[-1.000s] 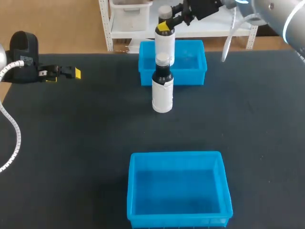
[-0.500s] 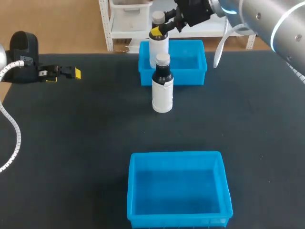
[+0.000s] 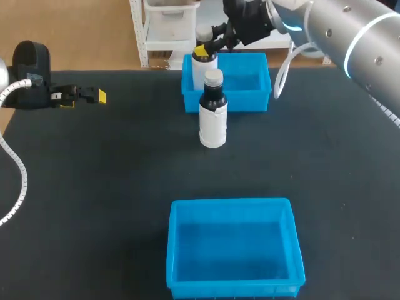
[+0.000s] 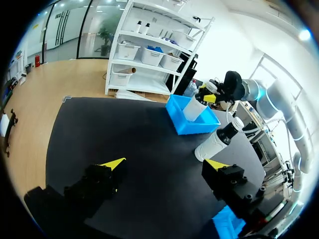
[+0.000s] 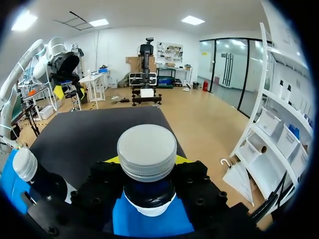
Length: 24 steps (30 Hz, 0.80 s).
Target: Pick up the bottle, and place it in the far bin if it is heavy, or in the near bin if it is light.
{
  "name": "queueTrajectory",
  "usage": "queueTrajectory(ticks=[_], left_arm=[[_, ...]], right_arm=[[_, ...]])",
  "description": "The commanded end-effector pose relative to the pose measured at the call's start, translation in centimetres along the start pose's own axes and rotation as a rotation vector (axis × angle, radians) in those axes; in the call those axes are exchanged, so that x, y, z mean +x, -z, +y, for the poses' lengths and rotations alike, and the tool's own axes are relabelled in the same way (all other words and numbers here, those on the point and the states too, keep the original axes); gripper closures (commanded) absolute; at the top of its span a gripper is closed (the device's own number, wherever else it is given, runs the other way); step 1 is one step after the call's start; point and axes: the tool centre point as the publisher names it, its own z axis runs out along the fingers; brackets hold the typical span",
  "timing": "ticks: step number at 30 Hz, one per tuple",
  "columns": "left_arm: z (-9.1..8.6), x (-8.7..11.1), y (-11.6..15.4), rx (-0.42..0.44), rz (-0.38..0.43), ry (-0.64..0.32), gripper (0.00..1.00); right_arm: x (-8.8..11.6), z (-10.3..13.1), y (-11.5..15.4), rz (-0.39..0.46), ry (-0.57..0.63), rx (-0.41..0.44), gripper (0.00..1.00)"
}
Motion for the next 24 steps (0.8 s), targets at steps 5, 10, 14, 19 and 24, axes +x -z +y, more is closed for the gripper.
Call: queueTrajectory(ticks=[5,10,14,19,24], left_arm=[[0.0,0.0,0.0,0.000,0.000,0.000,0.00],[0.0,0.0,0.0,0.000,0.000,0.000,0.00],[0.0,0.0,0.0,0.000,0.000,0.000,0.00],[0.0,0.0,0.0,0.000,0.000,0.000,0.00],[0.0,0.0,0.0,0.000,0.000,0.000,0.00]], right_arm=[[0.2,-1.4,-0.8,-0.004,-0.037,-0.387,0.97],[0.4,-1.5,-0.8,0.002,-0.050,-0.381,0.00],[0.5,-1.7,-0.6,0.008,-0.065,-0.369,0.00],[0.5,-1.6,0.3,0.016,-0.062,-0.352,0.00],[0.8,-1.4,4.5,-0.012,-0.050,-0.312,0.00]])
